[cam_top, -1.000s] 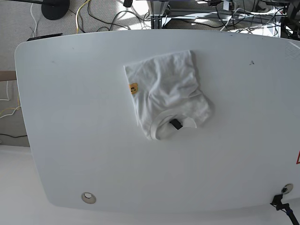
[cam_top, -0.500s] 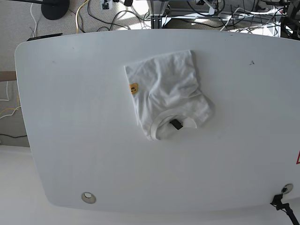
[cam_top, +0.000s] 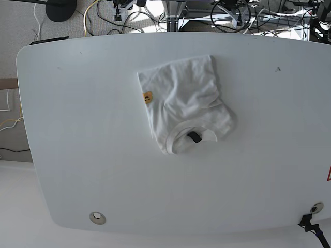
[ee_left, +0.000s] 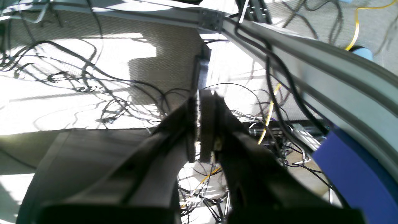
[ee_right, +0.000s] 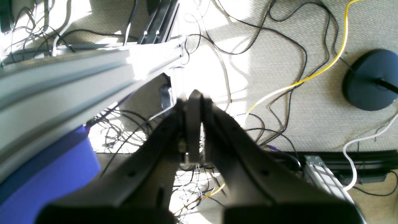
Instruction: Fold the T-shirt properly
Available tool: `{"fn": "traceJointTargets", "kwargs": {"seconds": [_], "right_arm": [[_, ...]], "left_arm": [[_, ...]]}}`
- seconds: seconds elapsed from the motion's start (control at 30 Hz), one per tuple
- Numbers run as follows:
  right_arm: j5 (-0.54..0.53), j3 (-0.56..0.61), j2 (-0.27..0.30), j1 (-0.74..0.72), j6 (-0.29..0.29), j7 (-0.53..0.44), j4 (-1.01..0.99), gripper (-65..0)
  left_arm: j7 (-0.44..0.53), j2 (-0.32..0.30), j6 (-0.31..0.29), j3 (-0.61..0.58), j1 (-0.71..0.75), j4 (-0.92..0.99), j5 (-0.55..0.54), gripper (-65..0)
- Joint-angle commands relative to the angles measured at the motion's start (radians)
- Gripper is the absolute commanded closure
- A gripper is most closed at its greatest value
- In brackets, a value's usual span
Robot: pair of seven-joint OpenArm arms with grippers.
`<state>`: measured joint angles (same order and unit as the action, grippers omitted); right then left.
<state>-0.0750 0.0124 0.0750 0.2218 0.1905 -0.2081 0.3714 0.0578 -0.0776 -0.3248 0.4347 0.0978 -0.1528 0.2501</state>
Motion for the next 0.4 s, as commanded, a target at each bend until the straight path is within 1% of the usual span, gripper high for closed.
{"fn": "traceJointTargets", "kwargs": {"seconds": [0.0, 0.03, 0.1, 0.17, 0.23, 0.37], "right_arm": [[0.001, -0.002, 0.004, -0.014, 0.005, -0.012, -0.050, 0.0], [0.001, -0.002, 0.004, -0.031, 0.005, -0.012, -0.071, 0.0], [0.001, -0.002, 0.004, -0.063, 0.005, -0.012, -0.113, 0.0], [0.001, -0.002, 0.004, -0.091, 0.005, -0.012, -0.147, 0.0], [0.001, -0.002, 0.003, -0.109, 0.005, -0.011, -0.168, 0.0], [0.001, -0.002, -0.005, -0.117, 0.005, -0.011, -0.171, 0.0]], "left_arm": [[0.003, 0.000, 0.017, -0.023, -0.023, 0.032, 0.001, 0.0], [0.001, 0.000, 0.034, -0.056, -0.037, 0.051, 0.001, 0.0], [-0.003, 0.000, 0.086, -0.113, -0.065, 0.091, -0.001, 0.0], [-0.026, 0.000, 0.128, -0.129, -0.077, 0.103, -0.001, 0.0], [-0.051, 0.003, 0.138, -0.130, -0.080, 0.100, -0.001, 0.0], [-0.052, 0.005, 0.138, -0.129, -0.100, 0.104, -0.002, 0.0]]}}
